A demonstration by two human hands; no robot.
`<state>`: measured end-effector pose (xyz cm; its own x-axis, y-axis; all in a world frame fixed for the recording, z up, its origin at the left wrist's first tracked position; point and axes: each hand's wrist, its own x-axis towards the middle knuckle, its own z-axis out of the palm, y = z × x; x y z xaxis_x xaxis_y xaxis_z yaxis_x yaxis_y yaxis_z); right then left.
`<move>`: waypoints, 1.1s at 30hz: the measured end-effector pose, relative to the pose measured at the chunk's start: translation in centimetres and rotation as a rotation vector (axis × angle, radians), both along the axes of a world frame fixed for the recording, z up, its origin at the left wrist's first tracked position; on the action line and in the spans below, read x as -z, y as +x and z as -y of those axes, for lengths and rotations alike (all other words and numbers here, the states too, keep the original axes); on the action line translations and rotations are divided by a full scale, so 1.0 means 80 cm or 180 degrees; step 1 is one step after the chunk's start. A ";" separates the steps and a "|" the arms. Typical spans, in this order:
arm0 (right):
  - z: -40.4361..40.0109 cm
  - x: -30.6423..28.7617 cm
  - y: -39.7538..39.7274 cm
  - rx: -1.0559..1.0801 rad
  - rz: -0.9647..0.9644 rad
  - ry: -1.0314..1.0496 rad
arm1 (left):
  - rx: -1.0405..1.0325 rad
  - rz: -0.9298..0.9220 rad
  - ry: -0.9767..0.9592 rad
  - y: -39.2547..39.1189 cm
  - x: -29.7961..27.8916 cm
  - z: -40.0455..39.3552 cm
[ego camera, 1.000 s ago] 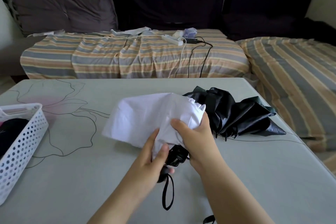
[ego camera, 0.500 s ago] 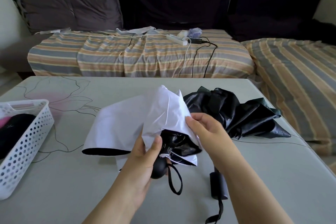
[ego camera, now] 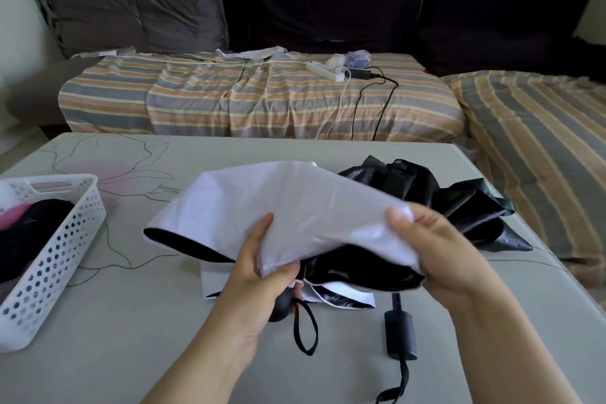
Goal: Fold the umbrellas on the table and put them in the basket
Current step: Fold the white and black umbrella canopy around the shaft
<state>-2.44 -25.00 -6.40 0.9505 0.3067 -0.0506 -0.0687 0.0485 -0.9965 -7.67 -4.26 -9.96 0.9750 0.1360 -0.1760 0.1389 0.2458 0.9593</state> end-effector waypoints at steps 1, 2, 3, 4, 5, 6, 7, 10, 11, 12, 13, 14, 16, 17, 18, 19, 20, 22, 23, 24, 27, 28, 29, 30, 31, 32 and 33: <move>0.006 0.002 0.003 0.0119 -0.0035 0.0318 | 0.0110 0.0004 -0.0032 0.000 -0.001 -0.002; 0.009 0.001 0.004 0.0210 -0.0061 0.0423 | 0.0255 0.0027 -0.0028 0.000 -0.001 -0.005; 0.010 0.001 0.003 0.0271 -0.0029 0.0342 | 0.0409 0.0080 -0.0027 -0.001 -0.001 -0.007; 0.009 0.002 0.002 0.0295 0.0019 0.0209 | 0.0536 0.0135 -0.0045 -0.002 -0.002 -0.010; 0.008 0.004 0.001 0.0295 0.0075 0.0121 | 0.0653 0.0166 -0.0066 -0.002 -0.002 -0.013; 0.007 0.004 0.001 0.0290 0.0125 0.0102 | 0.0758 0.0186 -0.0073 -0.002 -0.002 -0.015; 0.005 0.002 0.001 0.0268 0.0190 0.0137 | 0.0847 0.0212 -0.0064 -0.002 -0.002 -0.017; 0.006 -0.005 -0.001 0.0001 0.0327 0.0273 | 0.0779 0.0206 -0.0255 -0.006 -0.009 -0.016; 0.008 -0.006 -0.001 -0.0162 0.0355 0.0256 | 0.0669 0.0115 -0.0341 -0.006 -0.011 -0.015; 0.008 -0.007 -0.002 -0.0269 0.0348 0.0245 | 0.0568 0.0027 -0.0366 -0.006 -0.011 -0.014; 0.010 -0.006 -0.001 -0.0278 0.0329 0.0301 | 0.0485 -0.0027 -0.0337 -0.004 -0.008 -0.014; 0.012 -0.007 -0.001 -0.0201 0.0291 0.0438 | 0.0400 -0.0061 -0.0275 -0.002 -0.005 -0.013; 0.015 -0.013 -0.004 0.0019 0.0296 0.0514 | 0.0140 -0.0093 -0.0201 -0.001 -0.005 -0.013; 0.020 -0.013 -0.003 0.0103 0.0371 0.0178 | 0.0035 -0.0089 -0.0197 0.001 -0.004 -0.014; 0.023 -0.012 -0.004 0.0126 0.0431 -0.0359 | -0.0041 -0.0079 -0.0198 0.002 -0.004 -0.017; 0.024 -0.011 -0.004 0.0080 0.0443 -0.0786 | -0.0092 -0.0063 -0.0198 0.002 -0.006 -0.019; 0.024 -0.008 -0.005 0.0019 0.0372 -0.0947 | -0.0139 -0.0046 -0.0180 0.002 -0.008 -0.023; 0.027 -0.002 -0.005 -0.0024 0.0087 -0.0318 | -0.0206 -0.0012 -0.0069 0.003 -0.011 -0.027; 0.027 -0.003 -0.006 0.0016 -0.0064 0.0253 | -0.0216 0.0016 0.0025 0.003 -0.011 -0.028; 0.024 -0.007 -0.007 0.0049 -0.0193 0.0746 | -0.0225 0.0050 0.0118 0.003 -0.011 -0.028; 0.018 -0.012 -0.004 0.0498 -0.0380 0.1139 | -0.0190 0.0201 0.0309 0.003 -0.009 -0.026; 0.017 -0.012 -0.002 0.0741 -0.0318 0.1056 | -0.0177 0.0230 0.0354 0.003 -0.009 -0.026; 0.017 -0.011 0.001 0.0841 -0.0222 0.1007 | -0.0170 0.0255 0.0408 0.003 -0.007 -0.026; 0.016 -0.013 0.001 0.0852 -0.0145 0.0978 | -0.0165 0.0280 0.0482 0.003 -0.006 -0.025; 0.015 -0.018 -0.001 0.0849 -0.0028 0.0763 | -0.0164 0.0300 0.0562 0.003 -0.005 -0.026; 0.016 -0.023 -0.005 0.0833 0.0120 0.0189 | -0.0162 0.0308 0.0618 0.003 -0.005 -0.027; 0.019 -0.028 -0.008 0.0750 0.0192 -0.0750 | -0.0165 0.0313 0.0688 0.004 -0.003 -0.028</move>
<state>-3.07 -26.48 -4.17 0.9973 0.0648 -0.0353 -0.0234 -0.1761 -0.9841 -7.36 -2.00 -9.73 0.9767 0.2105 -0.0419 0.0347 0.0376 0.9987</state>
